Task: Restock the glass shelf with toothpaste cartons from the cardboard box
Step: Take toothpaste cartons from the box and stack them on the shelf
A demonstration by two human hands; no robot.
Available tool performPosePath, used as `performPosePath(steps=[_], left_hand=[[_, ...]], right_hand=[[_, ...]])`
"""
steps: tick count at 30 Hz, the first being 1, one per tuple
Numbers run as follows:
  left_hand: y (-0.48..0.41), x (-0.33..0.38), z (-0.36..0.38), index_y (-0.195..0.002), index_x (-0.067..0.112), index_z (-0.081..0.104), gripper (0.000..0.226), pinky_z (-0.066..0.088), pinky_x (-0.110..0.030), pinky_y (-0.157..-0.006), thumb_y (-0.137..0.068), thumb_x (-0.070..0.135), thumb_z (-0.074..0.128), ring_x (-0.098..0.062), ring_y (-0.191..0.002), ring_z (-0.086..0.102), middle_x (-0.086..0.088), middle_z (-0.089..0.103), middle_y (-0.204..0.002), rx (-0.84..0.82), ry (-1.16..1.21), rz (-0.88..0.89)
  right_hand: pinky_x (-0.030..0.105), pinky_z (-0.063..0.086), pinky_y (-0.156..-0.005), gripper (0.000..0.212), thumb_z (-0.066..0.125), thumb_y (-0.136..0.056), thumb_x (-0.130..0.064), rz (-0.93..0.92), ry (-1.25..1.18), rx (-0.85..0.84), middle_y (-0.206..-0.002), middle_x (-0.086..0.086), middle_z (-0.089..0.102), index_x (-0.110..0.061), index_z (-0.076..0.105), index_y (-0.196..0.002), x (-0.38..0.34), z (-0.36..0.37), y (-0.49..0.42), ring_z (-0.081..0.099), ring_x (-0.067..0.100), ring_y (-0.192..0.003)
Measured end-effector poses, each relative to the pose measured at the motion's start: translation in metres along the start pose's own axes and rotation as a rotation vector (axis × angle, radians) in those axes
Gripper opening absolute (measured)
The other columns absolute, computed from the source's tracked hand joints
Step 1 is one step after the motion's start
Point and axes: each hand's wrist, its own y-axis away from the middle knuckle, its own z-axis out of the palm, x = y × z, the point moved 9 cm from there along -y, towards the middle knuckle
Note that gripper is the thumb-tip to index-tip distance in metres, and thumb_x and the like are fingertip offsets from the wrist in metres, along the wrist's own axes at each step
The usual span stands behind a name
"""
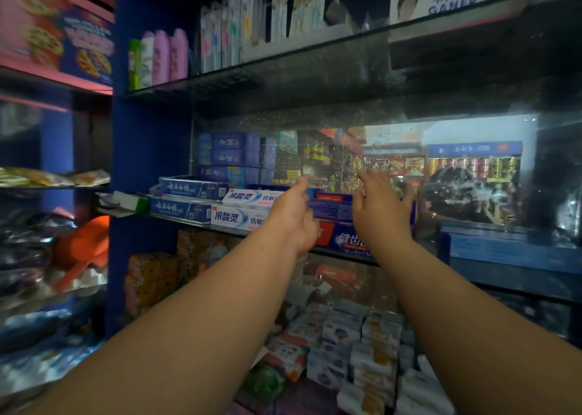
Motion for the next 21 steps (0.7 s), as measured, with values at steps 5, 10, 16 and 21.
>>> performPosePath(steps=[5, 10, 16, 21], left_hand=[[0.017, 0.003, -0.045, -0.146, 0.003, 0.028, 0.058, 0.04, -0.028, -0.083, -0.102, 0.04, 0.035, -0.016, -0.088, 0.056, -0.013, 0.051, -0.131, 0.034, 0.097, 0.046], [0.028, -0.01, -0.122, -0.145, 0.006, 0.035, 0.058, 0.028, -0.032, -0.113, -0.101, 0.043, 0.034, -0.019, -0.133, 0.043, -0.009, 0.045, -0.143, 0.166, 0.061, 0.033], [0.058, -0.052, -0.206, -0.143, 0.002, 0.037, 0.059, 0.049, -0.026, -0.08, -0.102, 0.044, 0.03, -0.029, -0.127, 0.049, -0.017, 0.046, -0.143, 0.307, 0.057, -0.017], [0.074, -0.121, -0.296, -0.149, 0.01, 0.027, 0.059, 0.043, -0.028, -0.101, -0.102, 0.045, 0.031, -0.023, -0.118, 0.056, -0.014, -0.006, -0.138, 0.471, 0.004, -0.128]], right_hand=[[0.047, 0.003, -0.12, 0.045, 0.035, -0.101, -0.022, -0.14, -0.089, -0.131, -0.157, -0.002, 0.027, -0.02, 0.034, -0.147, -0.06, 0.028, 0.034, 0.017, 0.014, -0.147], [0.044, 0.009, -0.117, 0.045, 0.04, -0.099, -0.021, -0.2, -0.172, -0.224, -0.155, -0.001, 0.032, -0.02, 0.039, -0.144, -0.097, 0.08, 0.081, 0.023, 0.015, -0.145], [0.043, 0.008, -0.118, 0.045, 0.038, -0.1, -0.022, -0.225, -0.247, -0.368, -0.155, -0.001, 0.033, -0.021, 0.039, -0.144, -0.133, 0.151, 0.144, 0.024, 0.014, -0.145], [0.043, 0.033, -0.105, 0.042, 0.044, -0.092, -0.019, -0.254, -0.337, -0.468, -0.138, 0.01, 0.053, -0.012, 0.052, -0.132, -0.15, 0.213, 0.216, 0.047, 0.026, -0.129]])
